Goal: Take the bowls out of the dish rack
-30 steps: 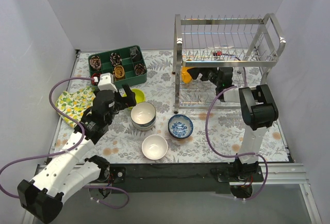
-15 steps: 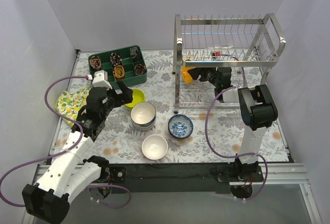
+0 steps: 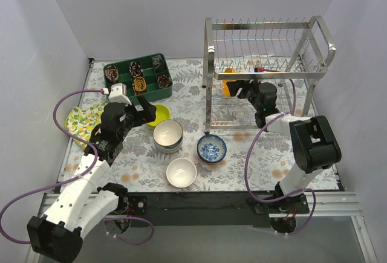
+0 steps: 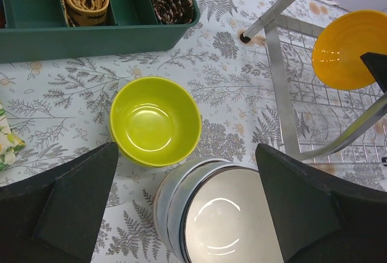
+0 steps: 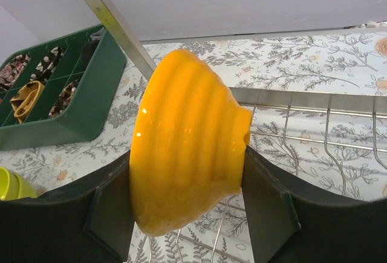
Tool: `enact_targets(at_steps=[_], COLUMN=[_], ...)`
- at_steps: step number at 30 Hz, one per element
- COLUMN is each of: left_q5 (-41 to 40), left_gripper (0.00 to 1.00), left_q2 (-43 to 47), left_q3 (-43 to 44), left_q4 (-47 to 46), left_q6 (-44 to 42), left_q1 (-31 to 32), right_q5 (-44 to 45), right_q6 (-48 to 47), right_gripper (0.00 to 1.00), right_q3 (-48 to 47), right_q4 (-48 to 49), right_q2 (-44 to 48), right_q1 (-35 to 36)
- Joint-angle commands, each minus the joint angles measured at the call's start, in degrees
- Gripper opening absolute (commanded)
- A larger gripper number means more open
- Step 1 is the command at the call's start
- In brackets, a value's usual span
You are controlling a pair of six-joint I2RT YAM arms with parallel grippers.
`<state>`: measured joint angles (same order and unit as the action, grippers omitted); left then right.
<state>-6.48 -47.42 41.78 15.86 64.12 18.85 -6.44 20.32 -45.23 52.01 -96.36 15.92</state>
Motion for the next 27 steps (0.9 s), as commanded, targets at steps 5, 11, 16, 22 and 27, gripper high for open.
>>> enact_targets(at_steps=[5,11,16,22,27], left_q5=[5.7,13.1,17.7,23.6,25.8], left_gripper=[0.98,0.98,0.98,0.98,0.98], left_q2=[0.9,0.1,-0.6,-0.3,-0.5], left_q3=[-0.7,-1.0,-1.3,-1.9,-2.1], left_q4=[-2.0,-3.8,-5.0,-7.2,-7.9], left_q6=[-1.4,-2.4,-2.9,-2.9,0.0], left_q1=[-0.4,-0.4,-0.4,-0.3,1.7], right_q5=[3.3,1.7,-1.1,-8.5,-17.0], right_q6=[3.6,6.5,10.3,16.8,23.0], right_gripper=[0.31,0.31,0.31,0.31,0.31], right_q3=[9.6,16.1,21.8,28.1,31.7], right_q4=[4.8,1.3,-4.6,-8.6,-8.7], right_q2=[9.5,20.6,31.5,43.0,50.3], right_q1=[0.2,0.2,0.1,0.2,0.2])
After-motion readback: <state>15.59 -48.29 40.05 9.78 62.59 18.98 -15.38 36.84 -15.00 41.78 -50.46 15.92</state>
